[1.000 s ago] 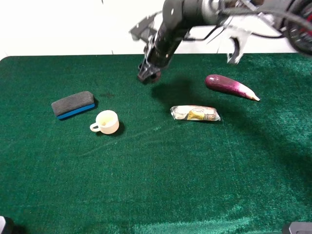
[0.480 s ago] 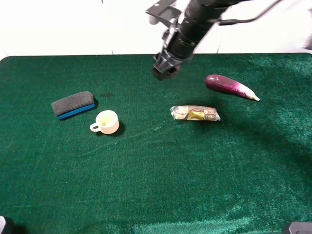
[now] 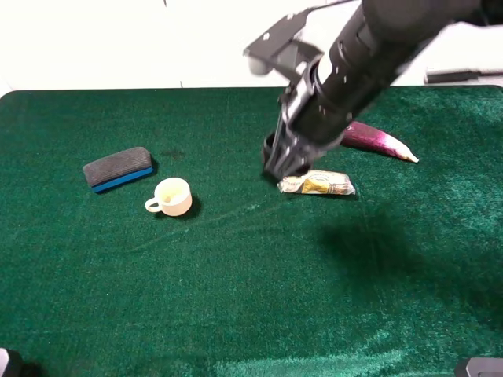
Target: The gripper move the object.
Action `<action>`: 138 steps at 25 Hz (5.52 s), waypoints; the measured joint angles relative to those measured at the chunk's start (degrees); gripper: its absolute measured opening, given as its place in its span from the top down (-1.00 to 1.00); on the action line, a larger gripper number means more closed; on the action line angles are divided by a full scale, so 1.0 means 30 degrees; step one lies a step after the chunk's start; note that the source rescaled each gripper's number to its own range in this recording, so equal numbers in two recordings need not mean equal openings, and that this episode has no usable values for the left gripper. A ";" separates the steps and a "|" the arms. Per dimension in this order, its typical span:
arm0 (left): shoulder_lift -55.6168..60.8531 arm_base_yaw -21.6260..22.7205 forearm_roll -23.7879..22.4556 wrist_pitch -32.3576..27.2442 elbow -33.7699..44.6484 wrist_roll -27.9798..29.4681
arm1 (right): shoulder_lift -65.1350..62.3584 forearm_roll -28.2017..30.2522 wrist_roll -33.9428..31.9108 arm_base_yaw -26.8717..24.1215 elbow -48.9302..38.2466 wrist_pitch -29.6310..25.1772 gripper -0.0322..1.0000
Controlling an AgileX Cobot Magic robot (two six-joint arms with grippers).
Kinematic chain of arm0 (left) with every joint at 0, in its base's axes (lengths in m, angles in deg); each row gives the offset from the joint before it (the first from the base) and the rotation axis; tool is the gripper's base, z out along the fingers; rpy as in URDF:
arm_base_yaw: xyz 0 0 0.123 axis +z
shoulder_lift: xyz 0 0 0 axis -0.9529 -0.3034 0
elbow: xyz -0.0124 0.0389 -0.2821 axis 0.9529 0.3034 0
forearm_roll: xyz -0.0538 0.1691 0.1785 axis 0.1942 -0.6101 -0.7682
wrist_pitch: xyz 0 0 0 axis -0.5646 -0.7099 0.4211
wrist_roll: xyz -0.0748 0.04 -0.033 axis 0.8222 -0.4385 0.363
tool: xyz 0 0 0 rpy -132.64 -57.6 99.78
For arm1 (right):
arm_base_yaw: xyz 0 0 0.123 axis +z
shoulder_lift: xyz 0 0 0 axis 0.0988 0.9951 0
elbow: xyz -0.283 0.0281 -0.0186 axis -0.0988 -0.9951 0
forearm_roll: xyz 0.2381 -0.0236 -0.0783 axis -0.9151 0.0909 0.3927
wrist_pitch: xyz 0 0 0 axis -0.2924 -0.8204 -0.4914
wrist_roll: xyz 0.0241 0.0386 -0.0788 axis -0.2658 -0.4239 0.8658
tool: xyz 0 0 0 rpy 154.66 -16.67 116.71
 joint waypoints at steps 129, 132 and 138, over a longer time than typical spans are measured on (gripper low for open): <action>0.0000 0.0000 0.0000 0.0000 0.0000 0.0000 | -1.7640 0.3015 -0.6939 0.3882 -0.7396 -0.4824 -1.00; 0.0000 0.0000 0.0000 0.0000 0.0000 0.0000 | -1.9352 0.3030 -0.7587 0.3882 -0.8631 -0.4824 -1.00; 0.0000 0.0000 0.0000 0.0000 0.0000 0.0000 | -2.1826 0.3655 -0.7791 0.3882 -0.9611 -0.5465 -1.00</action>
